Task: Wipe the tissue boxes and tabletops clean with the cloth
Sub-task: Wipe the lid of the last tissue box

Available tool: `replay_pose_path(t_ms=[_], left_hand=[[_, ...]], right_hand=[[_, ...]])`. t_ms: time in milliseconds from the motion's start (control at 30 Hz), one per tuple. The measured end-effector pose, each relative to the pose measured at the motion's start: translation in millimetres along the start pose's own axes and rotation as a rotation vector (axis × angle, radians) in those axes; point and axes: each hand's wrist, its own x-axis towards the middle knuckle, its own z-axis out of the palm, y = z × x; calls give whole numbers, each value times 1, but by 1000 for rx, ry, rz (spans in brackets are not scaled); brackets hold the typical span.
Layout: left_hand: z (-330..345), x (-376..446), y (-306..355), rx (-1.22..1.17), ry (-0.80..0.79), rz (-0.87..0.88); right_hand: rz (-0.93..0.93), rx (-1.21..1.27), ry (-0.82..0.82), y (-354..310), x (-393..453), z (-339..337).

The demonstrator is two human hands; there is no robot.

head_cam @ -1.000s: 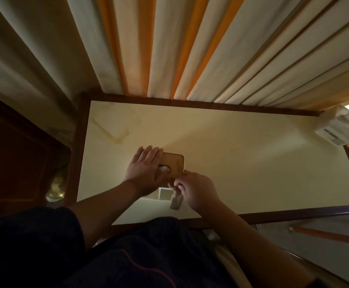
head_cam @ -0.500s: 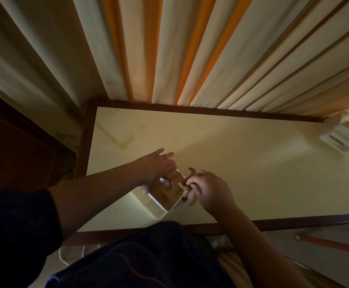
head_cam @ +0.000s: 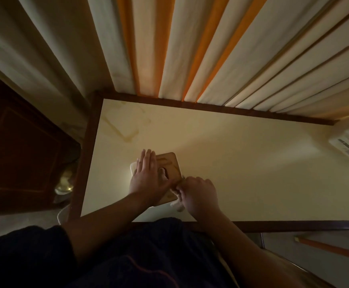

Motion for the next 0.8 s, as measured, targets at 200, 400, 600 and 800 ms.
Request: replay_pose_path(t_ms=[200,400,600,800], left_hand=[[21,7,-14,-10,158,96],[23,5,-16,44,233,133],[27,11,-20,95,242,136],[29,12,-21,106,228,131]], right_hand=[[57,-1,11,-9,51,-23],[28,-95,140,-15,95,-28],[-2,10,261,-8,61,7],[18,-45,122,1,-1,24]])
